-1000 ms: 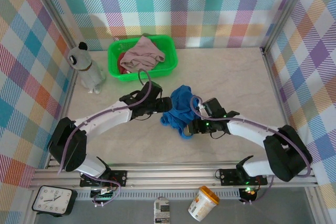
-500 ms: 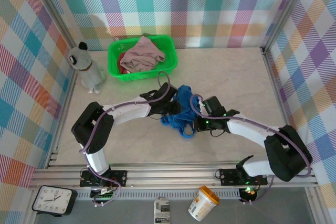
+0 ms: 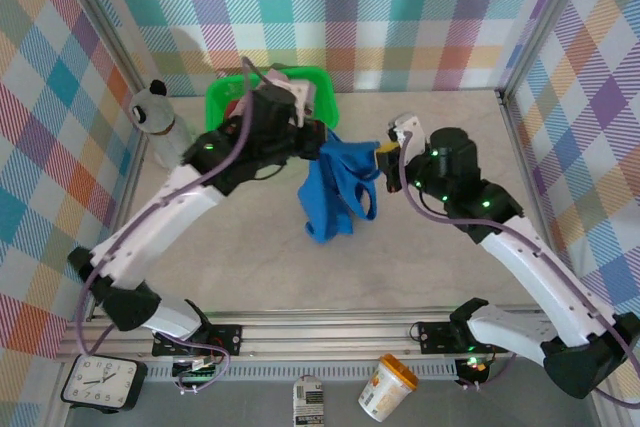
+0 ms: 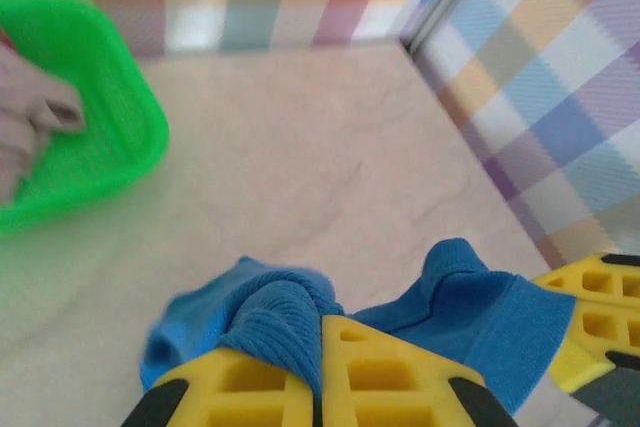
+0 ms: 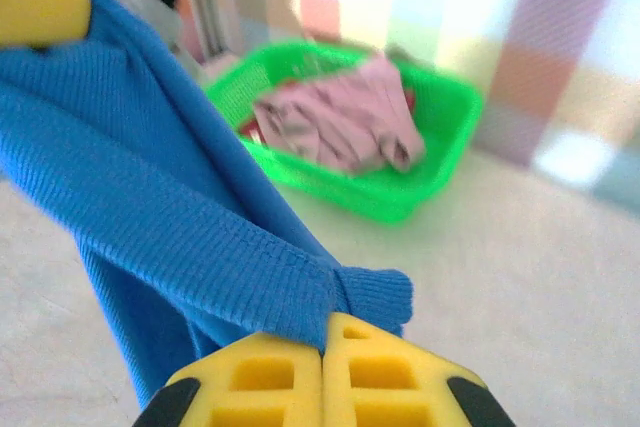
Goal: Fold and stack the tank tops
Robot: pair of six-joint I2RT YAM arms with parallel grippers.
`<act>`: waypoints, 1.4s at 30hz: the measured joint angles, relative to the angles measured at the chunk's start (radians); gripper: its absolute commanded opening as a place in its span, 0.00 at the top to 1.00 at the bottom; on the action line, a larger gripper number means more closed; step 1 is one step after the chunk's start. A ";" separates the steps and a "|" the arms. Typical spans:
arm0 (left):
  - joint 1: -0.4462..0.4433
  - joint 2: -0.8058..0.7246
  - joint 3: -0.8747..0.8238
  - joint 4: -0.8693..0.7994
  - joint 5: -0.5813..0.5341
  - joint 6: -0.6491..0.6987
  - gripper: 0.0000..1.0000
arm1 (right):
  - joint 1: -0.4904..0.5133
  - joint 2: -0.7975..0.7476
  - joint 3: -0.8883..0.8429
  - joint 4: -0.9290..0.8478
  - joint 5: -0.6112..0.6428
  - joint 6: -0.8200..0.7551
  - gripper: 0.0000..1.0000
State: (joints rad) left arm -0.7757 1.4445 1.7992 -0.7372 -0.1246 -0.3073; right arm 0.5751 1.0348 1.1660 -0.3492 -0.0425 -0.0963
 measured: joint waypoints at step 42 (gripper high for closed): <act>0.000 1.070 0.670 -0.032 0.237 0.066 0.24 | -0.538 0.519 -0.002 -0.106 0.103 0.049 0.53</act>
State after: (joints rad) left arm -0.7753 2.5141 2.4691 -0.7696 0.1120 -0.2417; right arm 0.0368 1.5539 1.1641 -0.4549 0.0605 -0.0471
